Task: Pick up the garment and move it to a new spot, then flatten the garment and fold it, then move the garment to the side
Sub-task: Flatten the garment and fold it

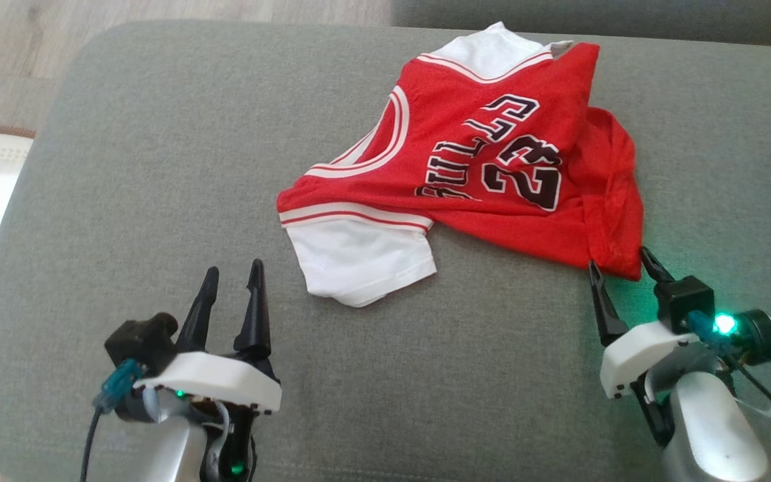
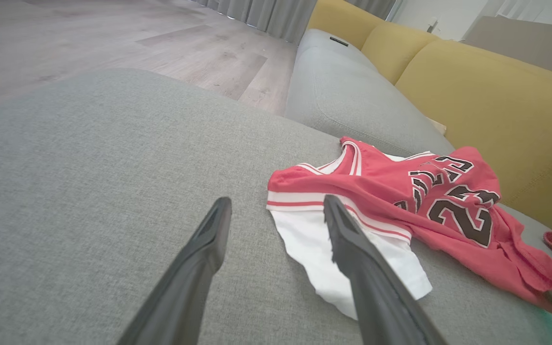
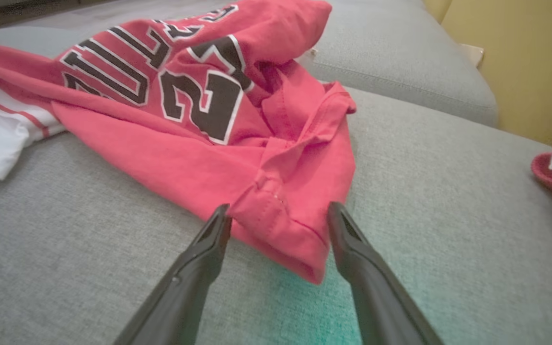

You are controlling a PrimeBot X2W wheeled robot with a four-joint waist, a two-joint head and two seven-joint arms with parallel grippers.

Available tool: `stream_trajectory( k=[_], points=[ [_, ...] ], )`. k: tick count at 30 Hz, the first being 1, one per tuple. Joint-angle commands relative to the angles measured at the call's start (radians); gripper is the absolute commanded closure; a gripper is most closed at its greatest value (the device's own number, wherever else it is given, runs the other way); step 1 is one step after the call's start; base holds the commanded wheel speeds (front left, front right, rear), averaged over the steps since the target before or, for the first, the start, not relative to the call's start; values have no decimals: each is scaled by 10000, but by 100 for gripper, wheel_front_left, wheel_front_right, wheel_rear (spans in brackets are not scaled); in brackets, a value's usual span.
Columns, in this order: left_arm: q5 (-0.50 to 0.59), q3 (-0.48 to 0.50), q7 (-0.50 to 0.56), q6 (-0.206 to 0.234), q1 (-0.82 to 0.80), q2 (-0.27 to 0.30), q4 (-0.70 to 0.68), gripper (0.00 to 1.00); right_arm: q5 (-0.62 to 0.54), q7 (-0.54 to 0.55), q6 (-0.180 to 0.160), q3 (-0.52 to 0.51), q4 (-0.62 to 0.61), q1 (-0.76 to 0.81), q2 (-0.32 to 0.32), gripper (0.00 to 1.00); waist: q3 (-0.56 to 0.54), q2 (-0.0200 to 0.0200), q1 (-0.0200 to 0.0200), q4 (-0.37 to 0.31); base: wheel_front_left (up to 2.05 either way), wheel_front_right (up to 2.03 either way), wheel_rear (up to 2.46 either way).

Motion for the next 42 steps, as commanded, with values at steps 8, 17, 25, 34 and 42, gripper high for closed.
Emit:
stream_trajectory(
  k=[8,17,25,34,42],
  points=[
    [-101,158,-122,42,-495,120,-176,0,-70,-454,-9,75,473,-886,50,0,149,0,0,106,0,0,0],
    [-127,9,-122,1,-507,120,104,0,1340,-823,-9,-105,657,-1260,61,100,78,0,0,-96,0,0,0],
    [-76,-166,-122,-97,-602,120,346,0,3291,-844,-9,-928,309,-1109,63,100,21,0,0,-461,0,0,0],
    [-117,-714,-122,-374,-895,120,1118,0,4386,-671,-9,-1443,110,-839,63,100,153,0,0,-912,0,0,0],
    [307,-495,-122,43,-1175,125,2083,0,4527,-645,-9,-1229,83,-901,64,100,286,0,0,-1147,0,0,0]
  ],
)
